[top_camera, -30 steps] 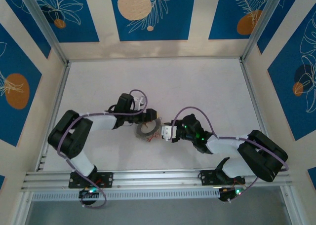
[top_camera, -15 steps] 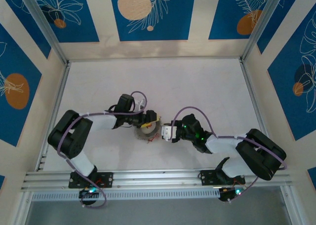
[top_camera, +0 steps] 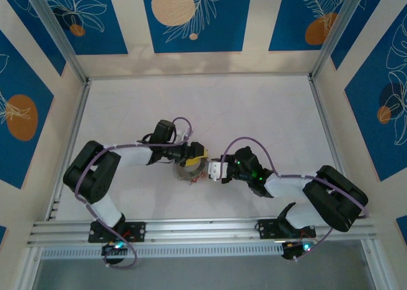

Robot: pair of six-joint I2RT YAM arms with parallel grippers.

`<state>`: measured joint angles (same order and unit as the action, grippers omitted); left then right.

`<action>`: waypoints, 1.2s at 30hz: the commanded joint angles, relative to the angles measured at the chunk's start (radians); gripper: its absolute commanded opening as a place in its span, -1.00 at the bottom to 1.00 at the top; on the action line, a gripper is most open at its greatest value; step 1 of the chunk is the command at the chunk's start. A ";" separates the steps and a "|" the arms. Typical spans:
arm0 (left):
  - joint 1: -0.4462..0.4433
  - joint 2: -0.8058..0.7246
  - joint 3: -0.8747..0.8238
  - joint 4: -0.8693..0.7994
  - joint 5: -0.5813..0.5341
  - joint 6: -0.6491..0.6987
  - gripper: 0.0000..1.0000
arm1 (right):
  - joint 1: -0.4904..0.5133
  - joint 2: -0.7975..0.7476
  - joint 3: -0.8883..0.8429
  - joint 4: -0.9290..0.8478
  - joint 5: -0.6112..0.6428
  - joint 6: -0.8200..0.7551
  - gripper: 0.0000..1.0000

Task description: Put the keys on the keyring

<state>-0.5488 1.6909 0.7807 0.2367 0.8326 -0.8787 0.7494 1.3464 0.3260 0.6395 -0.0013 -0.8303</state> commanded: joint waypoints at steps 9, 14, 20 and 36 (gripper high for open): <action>-0.028 0.059 0.032 0.061 0.080 -0.063 0.37 | 0.001 0.004 0.013 0.050 -0.019 -0.001 -1.00; -0.032 0.059 0.027 0.094 0.088 -0.084 0.32 | 0.005 0.005 0.011 0.047 -0.018 0.000 -1.00; -0.036 0.030 -0.015 0.188 0.108 -0.162 0.10 | 0.009 0.004 0.010 0.045 -0.012 0.001 -1.00; -0.031 -0.008 0.041 0.063 0.107 -0.076 -0.50 | 0.000 -0.108 -0.036 0.025 -0.005 0.084 -0.72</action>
<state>-0.5720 1.7351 0.7879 0.3153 0.8993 -0.9943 0.7521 1.2827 0.3099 0.6567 0.0196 -0.7906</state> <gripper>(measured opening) 0.260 0.127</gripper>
